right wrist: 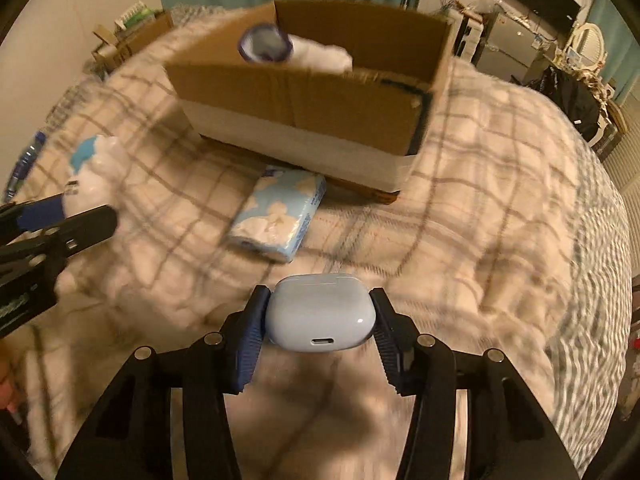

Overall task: Organize objects
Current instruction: 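Grasp the white star plush toy with the left tool while the right tool grasps the earbuds case, then carry the plush toy and earbuds case into the box and open both tools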

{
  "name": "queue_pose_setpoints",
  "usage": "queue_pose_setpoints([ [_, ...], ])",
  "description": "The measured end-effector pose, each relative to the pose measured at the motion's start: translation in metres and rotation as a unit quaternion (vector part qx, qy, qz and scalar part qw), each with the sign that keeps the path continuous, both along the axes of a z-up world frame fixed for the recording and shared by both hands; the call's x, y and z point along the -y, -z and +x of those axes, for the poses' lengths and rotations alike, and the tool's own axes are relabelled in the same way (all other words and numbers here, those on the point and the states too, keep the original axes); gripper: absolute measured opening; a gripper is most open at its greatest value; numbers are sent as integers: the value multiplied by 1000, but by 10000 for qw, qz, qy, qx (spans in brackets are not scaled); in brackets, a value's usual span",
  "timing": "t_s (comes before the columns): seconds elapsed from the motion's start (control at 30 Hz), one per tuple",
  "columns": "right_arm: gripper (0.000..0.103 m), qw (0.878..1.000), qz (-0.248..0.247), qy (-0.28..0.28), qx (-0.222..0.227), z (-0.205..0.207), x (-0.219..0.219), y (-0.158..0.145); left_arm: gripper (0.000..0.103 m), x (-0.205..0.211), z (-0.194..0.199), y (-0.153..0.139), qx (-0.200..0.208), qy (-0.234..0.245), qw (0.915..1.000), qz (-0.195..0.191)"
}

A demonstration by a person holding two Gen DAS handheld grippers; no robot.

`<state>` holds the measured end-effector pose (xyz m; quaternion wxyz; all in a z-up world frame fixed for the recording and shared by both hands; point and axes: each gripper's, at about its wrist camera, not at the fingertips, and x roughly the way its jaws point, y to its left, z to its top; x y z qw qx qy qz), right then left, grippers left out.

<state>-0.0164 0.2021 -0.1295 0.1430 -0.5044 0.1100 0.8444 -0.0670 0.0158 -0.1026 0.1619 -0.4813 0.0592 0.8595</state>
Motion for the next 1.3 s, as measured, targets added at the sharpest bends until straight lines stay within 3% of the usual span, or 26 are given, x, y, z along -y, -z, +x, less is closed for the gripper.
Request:
queue_pose_setpoints([
  [0.33,50,9969,185,132,-750,51,24,-75,54,1,40,-52,-427,172,9989,121],
  [0.6,50,9907,470,118,-1273,62,39,-133,54,4,43,-89,-759,438,9956,333],
  [0.97,50,9851,841,-82,-1497,9,12,-169,54,-15,-26,-130,-1196,765,9896,238],
  [1.3,50,9860,495,139,-1589,-79,-71,-156,54,-67,-126,-110,-1211,1268,9844,155],
])
